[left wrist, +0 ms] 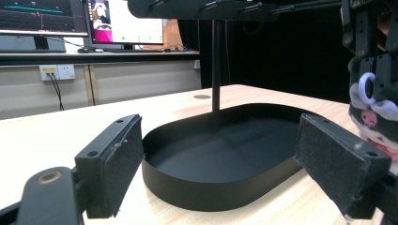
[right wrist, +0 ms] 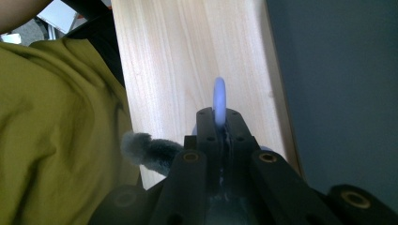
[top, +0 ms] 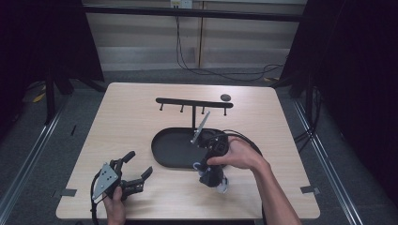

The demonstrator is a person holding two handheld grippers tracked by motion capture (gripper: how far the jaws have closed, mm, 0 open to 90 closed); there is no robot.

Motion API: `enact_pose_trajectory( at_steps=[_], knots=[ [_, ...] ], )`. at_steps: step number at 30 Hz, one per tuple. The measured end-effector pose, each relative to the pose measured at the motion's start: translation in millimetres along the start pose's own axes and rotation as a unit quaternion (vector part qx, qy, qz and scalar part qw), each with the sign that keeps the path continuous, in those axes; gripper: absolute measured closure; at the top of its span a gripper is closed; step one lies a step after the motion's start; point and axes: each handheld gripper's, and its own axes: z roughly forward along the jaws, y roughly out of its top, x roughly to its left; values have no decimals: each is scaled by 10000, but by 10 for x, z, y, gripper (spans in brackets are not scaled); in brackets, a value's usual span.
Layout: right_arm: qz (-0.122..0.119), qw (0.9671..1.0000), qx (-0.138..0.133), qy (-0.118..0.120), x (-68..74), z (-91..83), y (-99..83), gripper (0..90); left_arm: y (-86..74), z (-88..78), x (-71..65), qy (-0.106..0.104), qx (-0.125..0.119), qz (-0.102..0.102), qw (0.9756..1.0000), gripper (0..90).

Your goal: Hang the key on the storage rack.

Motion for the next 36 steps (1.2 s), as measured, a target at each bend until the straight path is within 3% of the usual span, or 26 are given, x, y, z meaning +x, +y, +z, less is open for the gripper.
enact_pose_trajectory(
  at_steps=[14,25,36],
  knots=[
    [-188,9997,-119,-118,51,-237,60,875,0,0,0,0,0,3,10000,155],
    [-200,9988,-373,-251,45,-468,105,876,0,0,0,-1,0,0,10000,155],
    [-203,9986,-415,-267,10,-623,248,876,0,0,0,0,1,1,10000,155]
  ],
)
